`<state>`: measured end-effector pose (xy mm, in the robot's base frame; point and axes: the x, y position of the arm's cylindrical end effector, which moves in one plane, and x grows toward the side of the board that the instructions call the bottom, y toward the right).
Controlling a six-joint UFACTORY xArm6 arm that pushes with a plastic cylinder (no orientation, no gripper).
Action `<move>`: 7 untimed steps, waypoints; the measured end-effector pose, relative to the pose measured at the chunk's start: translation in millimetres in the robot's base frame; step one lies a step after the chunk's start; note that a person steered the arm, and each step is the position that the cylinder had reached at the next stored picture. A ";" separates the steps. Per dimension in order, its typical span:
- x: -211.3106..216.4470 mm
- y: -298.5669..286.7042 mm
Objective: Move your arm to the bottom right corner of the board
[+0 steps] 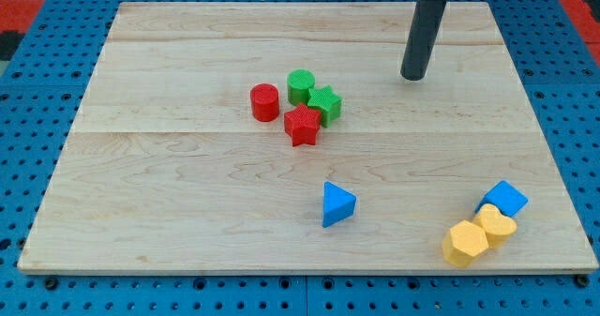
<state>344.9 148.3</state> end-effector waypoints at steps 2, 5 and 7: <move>8.0 36.1; 142.3 139.0; 224.2 140.9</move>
<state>569.1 289.1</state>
